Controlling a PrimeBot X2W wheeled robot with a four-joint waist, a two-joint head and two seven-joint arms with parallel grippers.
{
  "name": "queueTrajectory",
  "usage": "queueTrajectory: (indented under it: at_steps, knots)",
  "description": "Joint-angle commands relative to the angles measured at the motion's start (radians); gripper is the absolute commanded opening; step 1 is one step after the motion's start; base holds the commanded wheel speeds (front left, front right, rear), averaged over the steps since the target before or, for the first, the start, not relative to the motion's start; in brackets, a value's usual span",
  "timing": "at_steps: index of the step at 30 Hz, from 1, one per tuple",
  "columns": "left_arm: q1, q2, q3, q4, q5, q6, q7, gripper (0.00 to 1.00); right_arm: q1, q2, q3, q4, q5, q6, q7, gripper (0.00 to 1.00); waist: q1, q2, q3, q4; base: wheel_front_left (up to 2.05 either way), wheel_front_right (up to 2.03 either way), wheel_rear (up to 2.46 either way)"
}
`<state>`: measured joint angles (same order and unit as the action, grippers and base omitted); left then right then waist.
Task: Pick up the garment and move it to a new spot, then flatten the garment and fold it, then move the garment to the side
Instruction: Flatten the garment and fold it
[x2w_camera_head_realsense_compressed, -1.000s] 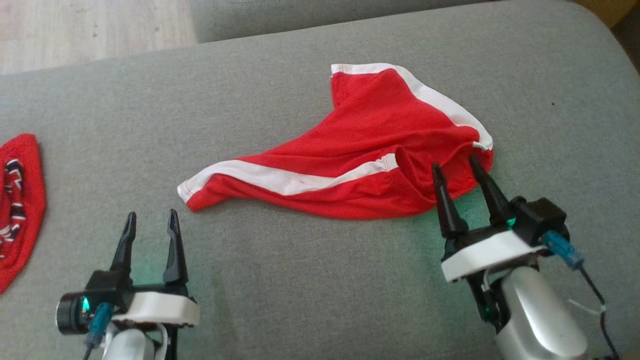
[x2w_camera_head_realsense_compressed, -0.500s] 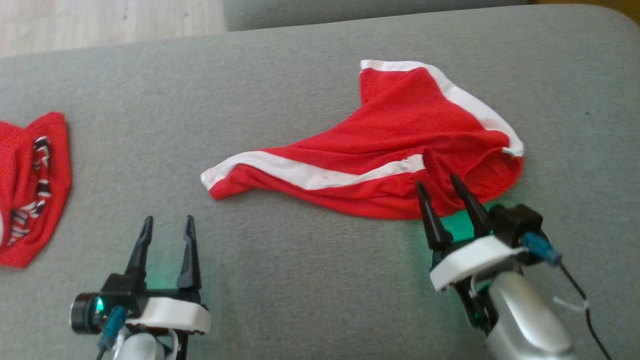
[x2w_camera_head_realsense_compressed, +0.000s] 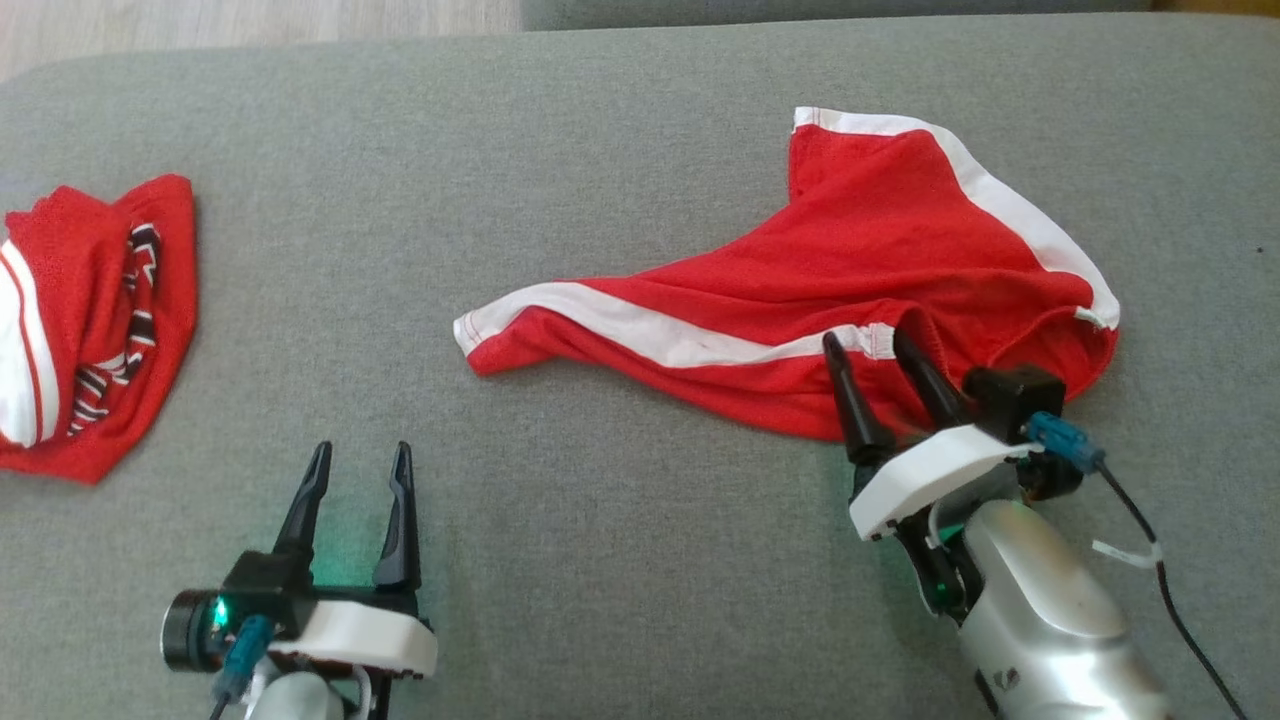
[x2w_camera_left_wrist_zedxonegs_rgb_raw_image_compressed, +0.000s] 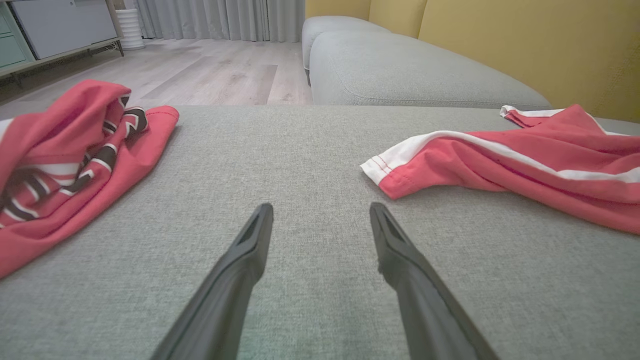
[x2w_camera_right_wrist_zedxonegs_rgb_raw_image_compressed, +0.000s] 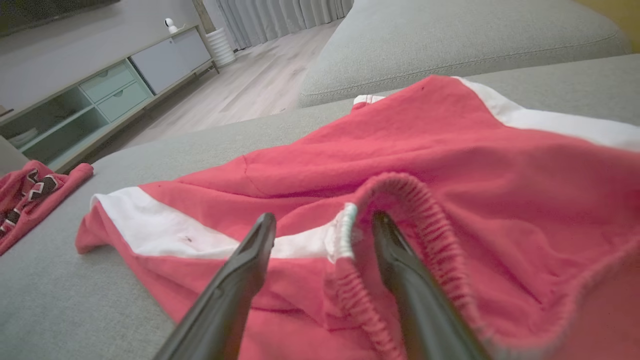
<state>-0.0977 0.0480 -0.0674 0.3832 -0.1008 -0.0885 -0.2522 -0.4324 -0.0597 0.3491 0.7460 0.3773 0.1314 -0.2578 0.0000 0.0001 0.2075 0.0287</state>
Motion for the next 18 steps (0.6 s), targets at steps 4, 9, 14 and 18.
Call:
queueTrajectory:
  at_steps: [4,9,14,18]
  knots:
    - [-0.024,0.002,0.013,-0.029,-0.017,0.005,-0.009,1.0,-0.01,0.009,0.021,-0.066,0.039,-0.001,-0.004,0.0,0.0,-0.0001,-0.004,-0.01,0.0,0.0,0.0]
    - [-0.026,0.002,0.008,-0.034,-0.035,0.002,-0.01,1.0,0.042,0.009,-0.015,-0.137,0.064,-0.001,-0.004,0.0,0.0,-0.0001,-0.012,-0.049,0.0,0.0,0.0]
    - [-0.053,0.002,0.005,-0.033,-0.088,-0.013,-0.01,1.0,0.126,-0.008,-0.031,-0.202,0.059,-0.001,-0.004,0.0,0.0,-0.0001,-0.007,-0.111,0.0,0.0,0.0]
    - [-0.09,0.002,-0.017,-0.016,-0.156,-0.029,-0.01,1.0,0.177,-0.05,-0.037,-0.266,0.068,-0.001,-0.004,0.0,0.0,-0.0001,0.002,-0.159,0.0,0.0,0.0]
